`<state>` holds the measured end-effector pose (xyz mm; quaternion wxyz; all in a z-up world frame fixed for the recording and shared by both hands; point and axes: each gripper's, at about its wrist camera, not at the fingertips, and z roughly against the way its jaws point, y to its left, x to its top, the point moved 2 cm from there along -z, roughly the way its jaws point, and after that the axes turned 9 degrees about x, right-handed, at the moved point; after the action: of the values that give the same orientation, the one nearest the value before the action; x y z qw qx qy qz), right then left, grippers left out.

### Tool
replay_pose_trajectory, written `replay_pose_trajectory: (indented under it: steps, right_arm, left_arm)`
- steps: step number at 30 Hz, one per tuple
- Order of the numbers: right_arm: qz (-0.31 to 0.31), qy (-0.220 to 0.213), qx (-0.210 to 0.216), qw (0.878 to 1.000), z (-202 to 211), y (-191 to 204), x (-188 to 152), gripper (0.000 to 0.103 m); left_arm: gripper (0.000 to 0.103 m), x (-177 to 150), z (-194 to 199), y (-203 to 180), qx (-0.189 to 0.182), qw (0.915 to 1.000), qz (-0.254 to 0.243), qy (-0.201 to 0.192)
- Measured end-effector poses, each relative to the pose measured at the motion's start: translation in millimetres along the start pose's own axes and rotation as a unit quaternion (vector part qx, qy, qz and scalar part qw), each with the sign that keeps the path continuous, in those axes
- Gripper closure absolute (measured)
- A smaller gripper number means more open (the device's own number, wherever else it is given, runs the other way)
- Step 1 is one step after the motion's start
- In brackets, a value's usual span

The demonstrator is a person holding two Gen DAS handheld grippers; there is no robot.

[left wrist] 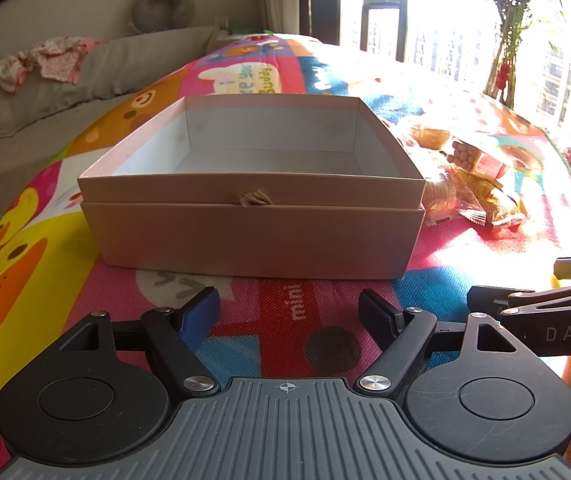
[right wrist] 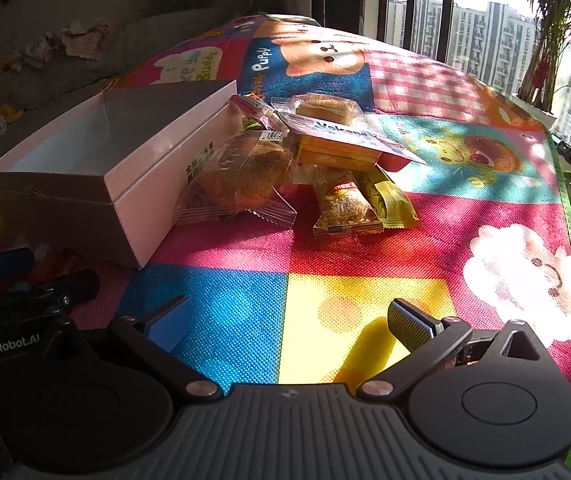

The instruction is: Organize objects

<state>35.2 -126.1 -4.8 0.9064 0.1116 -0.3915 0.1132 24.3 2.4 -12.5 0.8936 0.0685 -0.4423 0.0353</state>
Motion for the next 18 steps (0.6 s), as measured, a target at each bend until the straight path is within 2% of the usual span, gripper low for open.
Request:
replay_pose_trajectory:
  steps: [9,14,16,18]
  right_arm:
    - [-0.008,0.017,-0.010,1.000,-1,2,3,0.000]
    - [-0.007,0.032,0.001,0.999,0,0,7,0.000]
    - [-0.009,0.046,0.015,0.999,2,0,11,0.000]
    - [-0.012,0.040,0.032,0.999,10,1,14,0.000]
  left_arm:
    - [0.022,2,0,-1,-0.006,1.0000,-0.006,0.000]
    - [0.032,10,14,21,-0.034,0.9992,-0.006,0.018]
    - [0.032,21,26,31,-0.032,0.9994,-0.016,-0.003]
    - [0.032,38,41,45,-0.026,0.9986,-0.022,-0.041]
